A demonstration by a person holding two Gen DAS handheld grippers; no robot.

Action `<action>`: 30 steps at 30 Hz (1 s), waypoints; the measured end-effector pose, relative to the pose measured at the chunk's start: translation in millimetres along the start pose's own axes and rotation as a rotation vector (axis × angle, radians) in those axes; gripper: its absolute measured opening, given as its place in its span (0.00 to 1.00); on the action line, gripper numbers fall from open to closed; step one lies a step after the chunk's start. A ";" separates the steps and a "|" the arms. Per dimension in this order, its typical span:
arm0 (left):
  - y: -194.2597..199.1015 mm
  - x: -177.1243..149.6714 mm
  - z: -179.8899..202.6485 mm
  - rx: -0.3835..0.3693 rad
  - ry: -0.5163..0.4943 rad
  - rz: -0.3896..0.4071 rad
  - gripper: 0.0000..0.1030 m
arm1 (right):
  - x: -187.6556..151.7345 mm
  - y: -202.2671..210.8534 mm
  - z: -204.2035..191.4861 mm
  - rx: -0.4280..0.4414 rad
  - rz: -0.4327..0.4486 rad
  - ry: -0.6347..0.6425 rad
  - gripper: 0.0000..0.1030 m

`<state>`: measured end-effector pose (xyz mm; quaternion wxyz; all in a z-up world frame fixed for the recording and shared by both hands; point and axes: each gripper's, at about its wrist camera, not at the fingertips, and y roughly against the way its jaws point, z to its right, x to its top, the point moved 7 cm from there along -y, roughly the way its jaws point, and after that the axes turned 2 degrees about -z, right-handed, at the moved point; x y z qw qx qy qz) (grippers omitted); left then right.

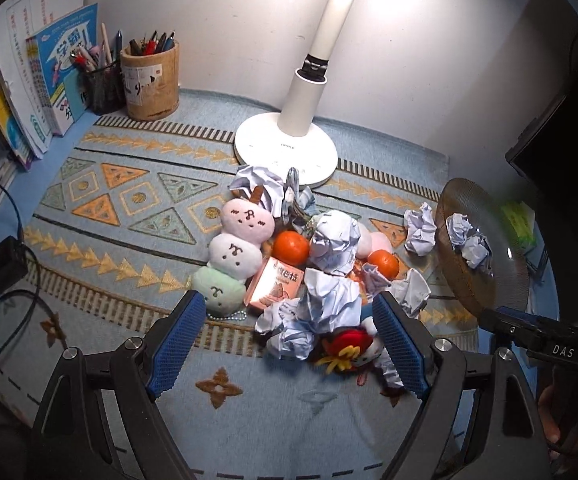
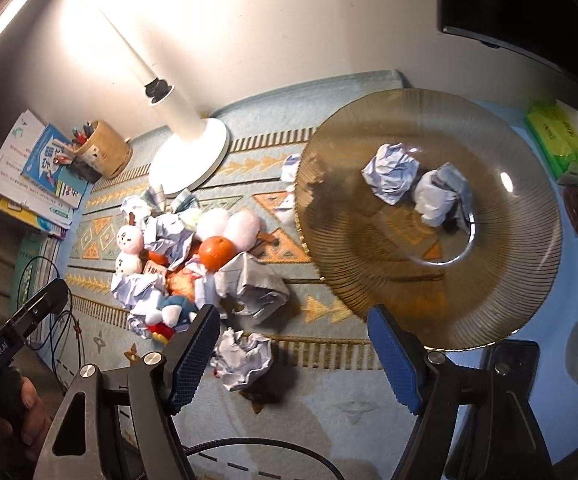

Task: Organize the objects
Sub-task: 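Return to the pile and grasp a paper ball with each gripper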

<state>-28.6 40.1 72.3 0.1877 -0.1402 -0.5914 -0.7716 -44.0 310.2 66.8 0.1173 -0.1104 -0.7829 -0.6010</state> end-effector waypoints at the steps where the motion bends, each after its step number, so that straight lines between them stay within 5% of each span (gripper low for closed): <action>1: -6.3 -4.2 0.5 -0.029 -0.018 -0.034 0.82 | -3.5 -5.3 -6.0 0.013 -0.018 0.008 0.73; 6: -36.8 -25.5 9.5 -0.048 -0.159 -0.143 0.81 | -31.7 -37.0 -27.7 0.070 -0.126 0.018 0.73; 12: -50.6 -18.2 12.2 -0.101 -0.217 -0.175 0.80 | -61.4 -64.4 -25.8 0.053 -0.212 -0.038 0.73; 26: -73.9 0.6 29.9 -0.170 -0.348 -0.215 0.78 | -63.6 -77.1 -32.4 -0.013 -0.186 -0.168 0.72; 30: -82.2 3.3 29.1 -0.224 -0.318 -0.250 0.68 | -63.6 -84.3 -36.0 -0.051 -0.184 -0.178 0.72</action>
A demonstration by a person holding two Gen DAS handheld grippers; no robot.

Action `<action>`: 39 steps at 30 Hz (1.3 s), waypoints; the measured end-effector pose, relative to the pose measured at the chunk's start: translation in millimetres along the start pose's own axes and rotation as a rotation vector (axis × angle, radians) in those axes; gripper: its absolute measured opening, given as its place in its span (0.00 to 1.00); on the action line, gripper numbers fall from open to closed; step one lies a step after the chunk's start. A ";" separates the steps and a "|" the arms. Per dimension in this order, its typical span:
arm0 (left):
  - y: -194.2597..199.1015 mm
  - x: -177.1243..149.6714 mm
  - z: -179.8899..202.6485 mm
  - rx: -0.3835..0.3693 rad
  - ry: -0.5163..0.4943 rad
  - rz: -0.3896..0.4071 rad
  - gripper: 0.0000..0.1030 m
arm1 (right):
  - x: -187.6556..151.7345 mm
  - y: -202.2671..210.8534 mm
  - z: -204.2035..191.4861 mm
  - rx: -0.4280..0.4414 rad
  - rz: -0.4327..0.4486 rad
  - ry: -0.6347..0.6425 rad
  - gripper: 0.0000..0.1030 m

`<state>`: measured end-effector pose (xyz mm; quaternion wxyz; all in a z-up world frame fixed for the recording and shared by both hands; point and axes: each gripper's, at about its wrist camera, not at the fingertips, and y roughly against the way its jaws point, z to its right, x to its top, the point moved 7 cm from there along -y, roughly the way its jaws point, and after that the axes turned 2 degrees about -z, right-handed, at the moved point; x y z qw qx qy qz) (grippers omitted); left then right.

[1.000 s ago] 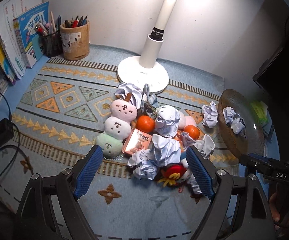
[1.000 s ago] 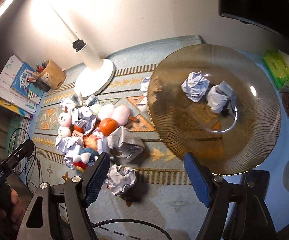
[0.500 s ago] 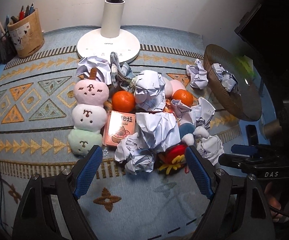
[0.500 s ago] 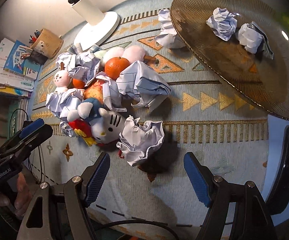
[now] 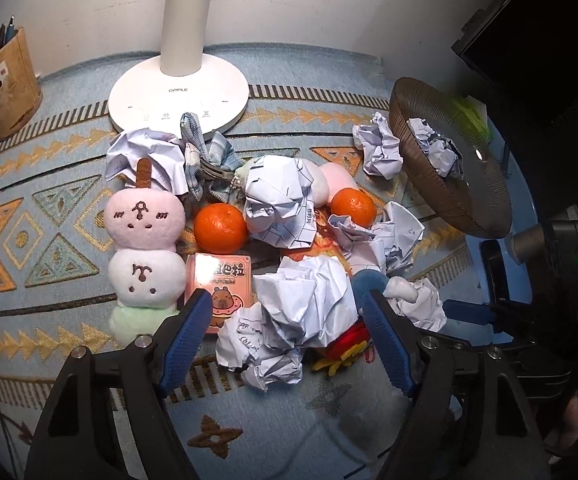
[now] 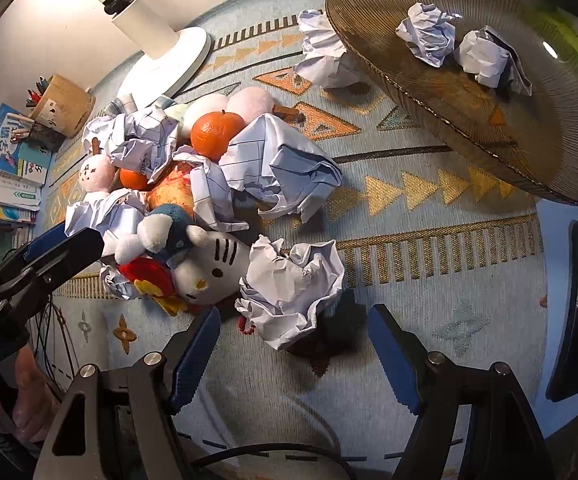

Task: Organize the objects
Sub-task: 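Return to the pile and grasp a paper ball with each gripper, then carry both paper balls onto the glass plate and open both grippers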

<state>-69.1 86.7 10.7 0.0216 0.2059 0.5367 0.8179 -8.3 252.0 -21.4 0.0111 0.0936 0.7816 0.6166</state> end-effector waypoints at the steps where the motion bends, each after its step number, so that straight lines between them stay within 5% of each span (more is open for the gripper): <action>1: -2.6 0.4 -0.6 -0.010 0.003 -0.008 0.59 | 0.8 -0.9 -0.9 -0.007 0.005 0.002 0.73; 5: -10.9 -1.6 3.5 -0.056 0.002 -0.036 0.49 | 3.8 -8.9 -3.7 -0.045 0.011 0.006 0.72; 9: -11.5 -4.0 11.3 -0.068 -0.008 -0.034 0.38 | 2.2 -18.2 -2.9 -0.003 -0.014 -0.011 0.49; 12: -5.2 -4.4 16.8 -0.067 -0.011 -0.016 0.35 | 4.6 -14.2 -1.8 -0.007 0.005 0.001 0.45; 28: 71.0 34.0 72.7 -0.029 0.026 0.202 0.35 | 32.9 85.4 -4.1 -0.023 0.233 0.206 0.44; 39: 68.0 89.8 176.0 -0.045 -0.108 0.281 0.35 | 72.3 196.1 97.7 -0.051 0.415 0.056 0.45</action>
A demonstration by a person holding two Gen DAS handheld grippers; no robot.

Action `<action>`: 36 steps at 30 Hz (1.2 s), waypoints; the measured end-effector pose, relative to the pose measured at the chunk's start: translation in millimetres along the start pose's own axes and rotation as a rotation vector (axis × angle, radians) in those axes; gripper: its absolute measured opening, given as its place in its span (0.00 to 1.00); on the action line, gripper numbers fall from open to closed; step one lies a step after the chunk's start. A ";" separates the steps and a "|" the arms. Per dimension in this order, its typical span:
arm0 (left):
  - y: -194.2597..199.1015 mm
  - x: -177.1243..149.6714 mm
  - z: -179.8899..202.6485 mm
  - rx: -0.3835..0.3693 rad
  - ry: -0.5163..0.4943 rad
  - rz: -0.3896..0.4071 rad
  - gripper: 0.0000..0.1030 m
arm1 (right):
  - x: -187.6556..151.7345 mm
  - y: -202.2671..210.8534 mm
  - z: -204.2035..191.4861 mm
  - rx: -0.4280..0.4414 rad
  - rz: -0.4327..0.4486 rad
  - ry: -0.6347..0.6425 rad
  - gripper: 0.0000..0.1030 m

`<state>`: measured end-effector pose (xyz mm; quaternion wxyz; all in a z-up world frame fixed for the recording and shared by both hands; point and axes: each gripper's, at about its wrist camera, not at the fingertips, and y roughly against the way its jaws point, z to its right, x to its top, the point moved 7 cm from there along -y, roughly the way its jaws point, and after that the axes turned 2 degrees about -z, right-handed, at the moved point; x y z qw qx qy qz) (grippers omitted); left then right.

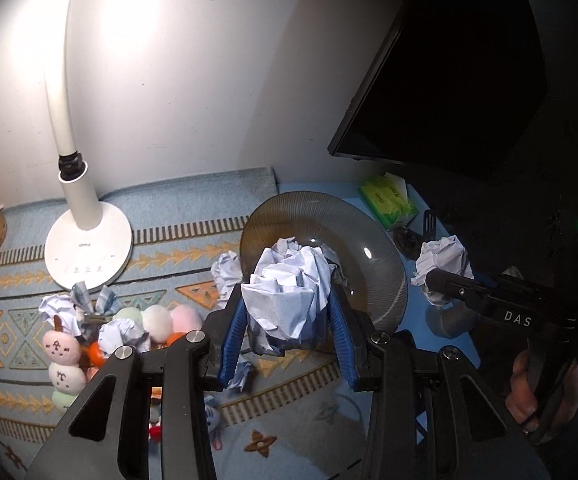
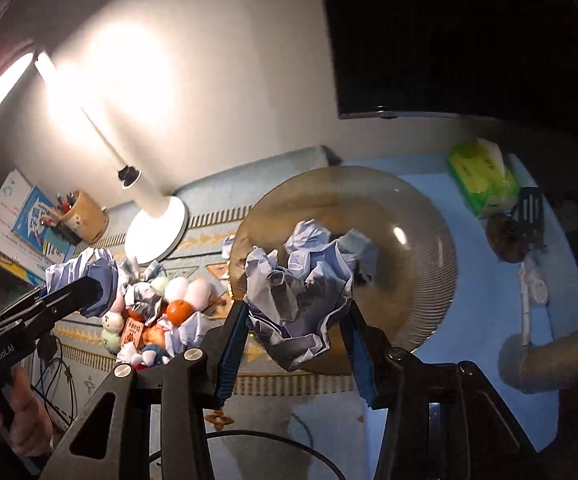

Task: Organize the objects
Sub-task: 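Carry both paper balls onto the glass plate and open both grippers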

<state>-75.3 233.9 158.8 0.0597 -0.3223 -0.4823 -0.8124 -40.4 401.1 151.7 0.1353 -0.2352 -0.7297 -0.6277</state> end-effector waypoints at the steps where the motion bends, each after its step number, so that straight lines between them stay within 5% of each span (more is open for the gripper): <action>1: -6.1 2.4 6.5 -0.002 -0.007 -0.004 0.35 | 3.2 4.3 9.3 -0.008 0.008 -0.012 0.45; 8: -52.2 4.0 29.8 0.015 -0.029 -0.065 0.36 | 10.1 -7.9 52.9 -0.042 -0.035 -0.080 0.45; 15: -79.1 -2.2 41.7 0.083 -0.109 -0.105 0.37 | 6.0 -36.4 63.7 0.004 -0.106 -0.135 0.47; 20: -87.2 0.6 44.7 0.062 -0.108 -0.118 0.38 | 6.8 -46.7 68.2 -0.007 -0.128 -0.141 0.47; 23: -90.9 1.4 41.9 0.059 -0.081 -0.124 0.51 | 7.3 -49.4 67.1 -0.002 -0.136 -0.142 0.48; 26: -93.2 -0.2 35.6 0.034 -0.028 -0.141 0.73 | 6.2 -51.2 68.9 -0.013 -0.138 -0.156 0.69; 36: -75.8 -11.3 13.3 0.038 0.042 -0.130 0.73 | 7.7 -47.7 72.8 -0.015 -0.127 -0.182 0.70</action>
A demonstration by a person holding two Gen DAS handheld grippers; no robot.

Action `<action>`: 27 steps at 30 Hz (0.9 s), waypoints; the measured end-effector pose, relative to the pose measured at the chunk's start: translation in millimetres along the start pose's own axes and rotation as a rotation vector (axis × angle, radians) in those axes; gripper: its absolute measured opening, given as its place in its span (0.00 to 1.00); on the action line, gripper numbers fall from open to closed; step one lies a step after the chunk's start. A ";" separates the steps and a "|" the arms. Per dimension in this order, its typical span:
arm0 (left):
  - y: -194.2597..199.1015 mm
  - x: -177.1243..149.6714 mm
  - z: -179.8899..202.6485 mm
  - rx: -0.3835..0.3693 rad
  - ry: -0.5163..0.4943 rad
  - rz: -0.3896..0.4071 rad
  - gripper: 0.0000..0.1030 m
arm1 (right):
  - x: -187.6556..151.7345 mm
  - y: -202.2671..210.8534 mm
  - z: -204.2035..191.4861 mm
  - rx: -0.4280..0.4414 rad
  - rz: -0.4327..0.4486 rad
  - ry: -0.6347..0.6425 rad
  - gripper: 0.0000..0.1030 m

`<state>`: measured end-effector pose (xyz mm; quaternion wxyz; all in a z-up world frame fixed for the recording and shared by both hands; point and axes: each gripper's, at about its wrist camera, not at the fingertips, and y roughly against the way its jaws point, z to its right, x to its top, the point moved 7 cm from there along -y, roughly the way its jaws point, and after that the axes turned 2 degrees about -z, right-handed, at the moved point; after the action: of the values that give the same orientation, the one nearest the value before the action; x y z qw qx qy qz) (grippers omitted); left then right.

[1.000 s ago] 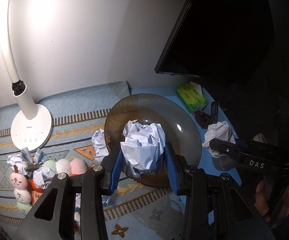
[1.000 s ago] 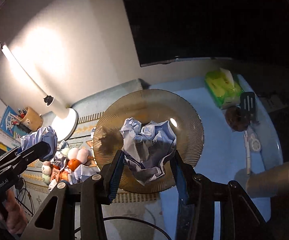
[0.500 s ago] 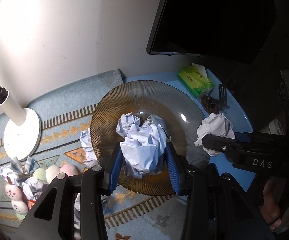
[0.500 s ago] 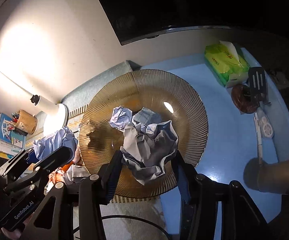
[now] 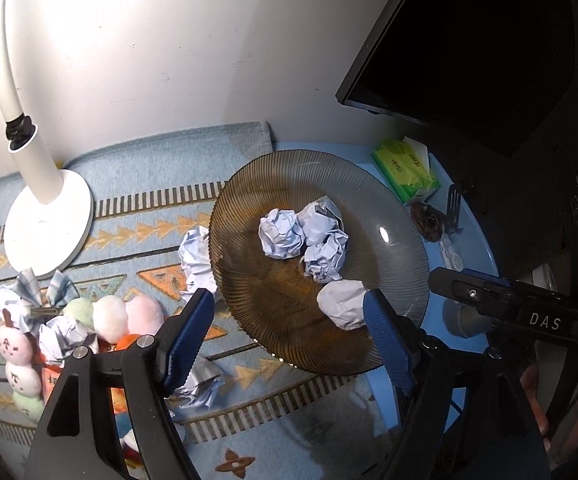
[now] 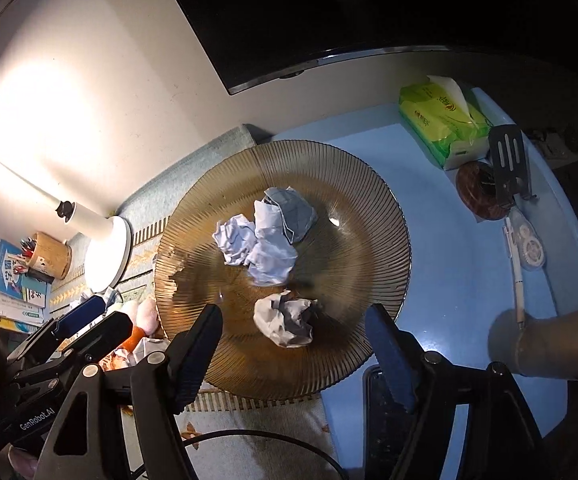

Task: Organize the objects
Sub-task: 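Carry both paper balls onto the glass plate and open both grippers, then grasp a white paper ball with the left gripper while the right grasps the Hello Kitty plush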

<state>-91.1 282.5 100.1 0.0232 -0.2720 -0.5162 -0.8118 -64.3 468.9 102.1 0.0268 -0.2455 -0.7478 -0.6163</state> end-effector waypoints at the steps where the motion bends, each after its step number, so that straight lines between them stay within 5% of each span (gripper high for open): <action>1: 1.8 -1.3 -2.1 0.006 0.003 0.003 0.73 | -0.8 0.1 -2.3 0.001 -0.002 0.004 0.70; 8: 25.9 -12.4 -34.8 0.043 0.049 0.034 0.73 | -13.2 -1.6 -27.7 0.020 -0.021 0.050 0.70; 19: 99.4 -41.4 -145.7 0.154 0.266 0.140 0.73 | -39.5 -8.1 -78.0 0.045 -0.059 0.142 0.70; 27: 127.4 -80.1 -202.9 0.171 0.355 0.133 0.73 | -56.8 -16.1 -123.7 0.069 -0.087 0.216 0.70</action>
<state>-67.1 31.0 103.3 0.1905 -0.1551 -0.5520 -0.7968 -53.3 332.4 97.5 0.0888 -0.1436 -0.7712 -0.6138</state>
